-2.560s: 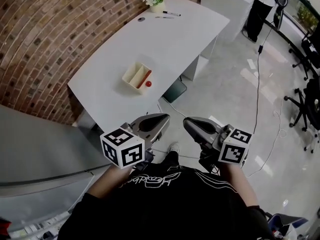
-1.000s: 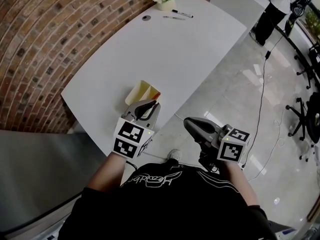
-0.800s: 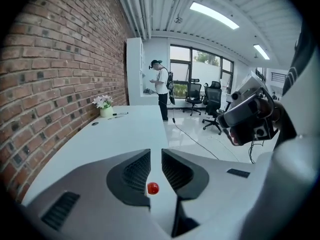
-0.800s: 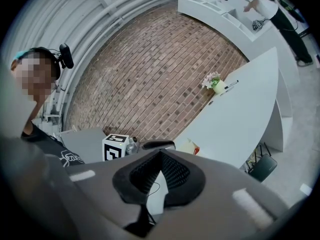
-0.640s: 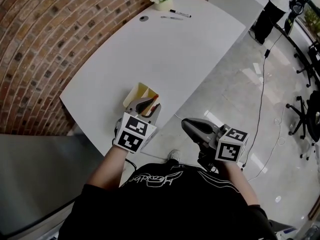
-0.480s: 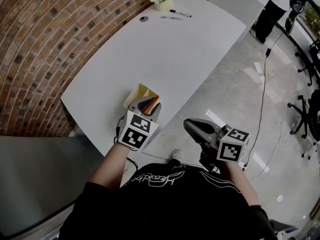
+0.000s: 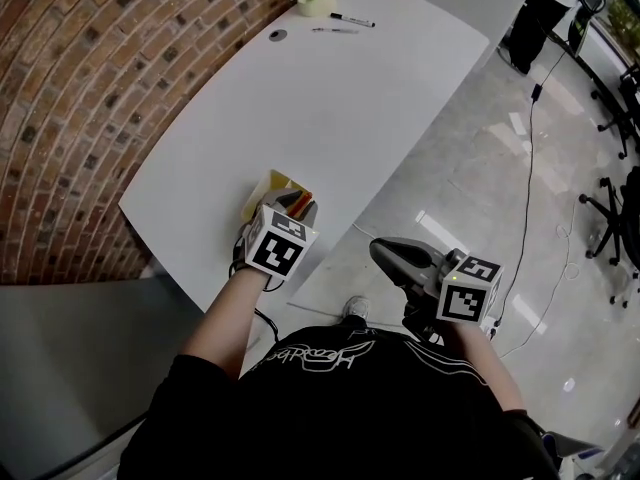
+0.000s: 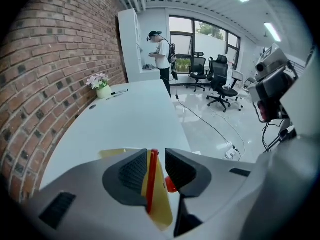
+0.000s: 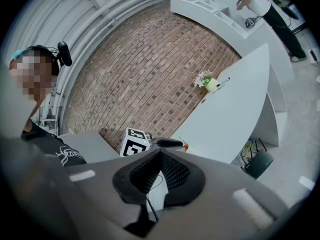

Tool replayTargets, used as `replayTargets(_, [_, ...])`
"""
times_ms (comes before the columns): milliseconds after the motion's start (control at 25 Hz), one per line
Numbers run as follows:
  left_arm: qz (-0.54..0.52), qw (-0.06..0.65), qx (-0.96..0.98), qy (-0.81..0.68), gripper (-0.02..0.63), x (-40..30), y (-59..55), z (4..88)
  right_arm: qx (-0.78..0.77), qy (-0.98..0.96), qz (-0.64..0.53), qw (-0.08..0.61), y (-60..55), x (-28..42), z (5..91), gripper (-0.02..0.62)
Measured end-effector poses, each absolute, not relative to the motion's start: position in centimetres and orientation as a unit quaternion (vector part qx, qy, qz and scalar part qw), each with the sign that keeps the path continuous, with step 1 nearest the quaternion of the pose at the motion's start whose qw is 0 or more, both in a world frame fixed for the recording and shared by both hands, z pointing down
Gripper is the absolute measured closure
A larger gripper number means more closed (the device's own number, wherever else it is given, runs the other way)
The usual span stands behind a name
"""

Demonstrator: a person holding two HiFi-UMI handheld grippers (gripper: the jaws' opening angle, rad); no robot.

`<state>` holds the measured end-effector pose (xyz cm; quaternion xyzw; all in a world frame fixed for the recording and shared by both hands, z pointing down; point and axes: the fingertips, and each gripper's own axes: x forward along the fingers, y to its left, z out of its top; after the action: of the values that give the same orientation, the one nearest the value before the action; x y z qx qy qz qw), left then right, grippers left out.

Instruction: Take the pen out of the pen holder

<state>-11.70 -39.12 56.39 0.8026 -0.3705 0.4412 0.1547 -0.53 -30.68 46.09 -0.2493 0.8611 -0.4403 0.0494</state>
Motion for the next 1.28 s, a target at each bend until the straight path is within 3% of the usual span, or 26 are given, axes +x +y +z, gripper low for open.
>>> replayTargets(1280, [0.449,0.175,0.787,-0.385,0.558,-12.25,-39.98,56.64,-0.251,0.855,-0.451,0.048,-30.96,0.05,47.06,0.592])
